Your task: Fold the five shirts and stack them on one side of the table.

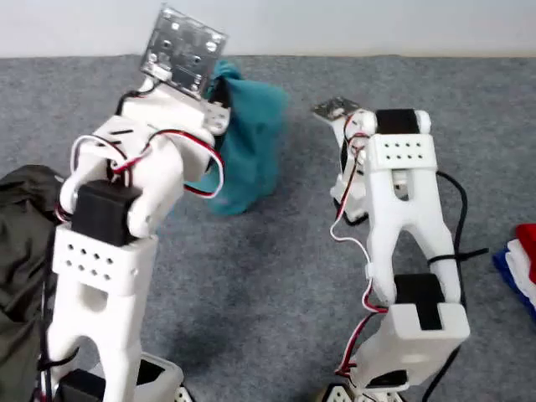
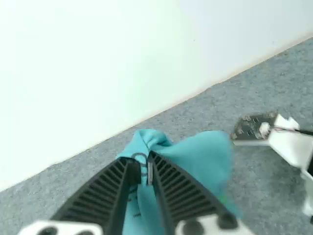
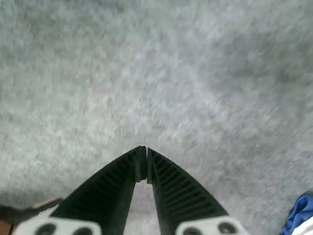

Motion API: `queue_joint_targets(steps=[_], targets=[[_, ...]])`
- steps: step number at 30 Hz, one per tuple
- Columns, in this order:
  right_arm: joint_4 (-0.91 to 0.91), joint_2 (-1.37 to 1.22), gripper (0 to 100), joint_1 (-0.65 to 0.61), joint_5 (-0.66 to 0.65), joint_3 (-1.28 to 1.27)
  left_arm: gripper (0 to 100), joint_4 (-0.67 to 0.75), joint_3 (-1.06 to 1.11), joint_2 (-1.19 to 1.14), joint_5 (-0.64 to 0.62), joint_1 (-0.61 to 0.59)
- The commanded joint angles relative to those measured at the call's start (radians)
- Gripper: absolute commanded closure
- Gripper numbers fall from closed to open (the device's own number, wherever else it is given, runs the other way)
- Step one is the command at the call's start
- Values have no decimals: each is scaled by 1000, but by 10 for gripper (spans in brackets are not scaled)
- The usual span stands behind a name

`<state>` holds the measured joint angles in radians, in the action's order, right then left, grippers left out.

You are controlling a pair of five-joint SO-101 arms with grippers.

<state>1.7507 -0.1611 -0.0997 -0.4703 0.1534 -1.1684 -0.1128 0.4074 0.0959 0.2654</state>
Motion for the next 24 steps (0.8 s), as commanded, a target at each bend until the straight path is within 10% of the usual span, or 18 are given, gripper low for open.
queue_joint_targets(steps=[1, 7, 24], targets=[[36, 101, 989, 7, 11, -31, 997, 12, 53, 14, -6, -87], [30, 119, 989, 4, 9, -51, 819, -115, 337, -118, 118, -368], [-265, 81, 934, -197, 8, -48, 820, -181, 297, -285, 308, -864]])
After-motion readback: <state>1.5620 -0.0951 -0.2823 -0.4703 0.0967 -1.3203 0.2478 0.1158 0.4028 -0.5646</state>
